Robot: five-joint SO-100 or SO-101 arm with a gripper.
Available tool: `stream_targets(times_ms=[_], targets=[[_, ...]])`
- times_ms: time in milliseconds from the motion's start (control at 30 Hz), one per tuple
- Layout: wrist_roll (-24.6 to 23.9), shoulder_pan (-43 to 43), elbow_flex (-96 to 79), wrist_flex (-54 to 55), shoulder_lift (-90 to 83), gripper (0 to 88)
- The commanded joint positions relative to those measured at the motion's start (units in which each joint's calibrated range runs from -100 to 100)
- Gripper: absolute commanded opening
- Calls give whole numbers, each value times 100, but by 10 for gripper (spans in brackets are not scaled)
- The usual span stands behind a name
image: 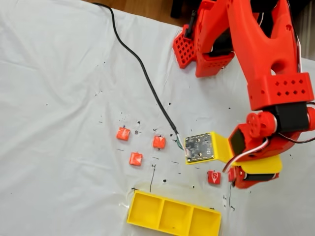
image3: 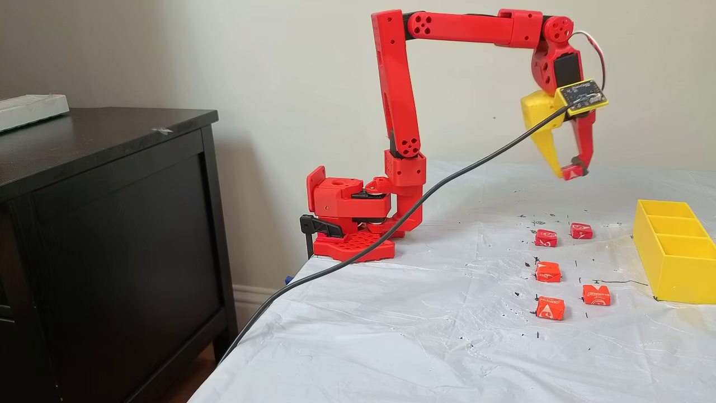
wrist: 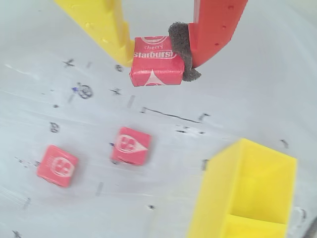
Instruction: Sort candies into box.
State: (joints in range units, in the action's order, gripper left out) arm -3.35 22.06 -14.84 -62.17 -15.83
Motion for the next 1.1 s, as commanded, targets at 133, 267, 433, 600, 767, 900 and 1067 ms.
stream_targets(times_ms=[133, 267, 433, 600, 767, 900, 1067], targets=[[254, -648, 814, 1341, -224, 1], [313, -811, 787, 1915, 166, 1], [352, -866, 960, 2136, 666, 1], [342, -848, 906, 2340, 904, 1], [303, -839, 915, 2602, 1091, 1], [293, -830, 915, 2651, 1082, 1], [259, -811, 896, 2700, 1065, 1]])
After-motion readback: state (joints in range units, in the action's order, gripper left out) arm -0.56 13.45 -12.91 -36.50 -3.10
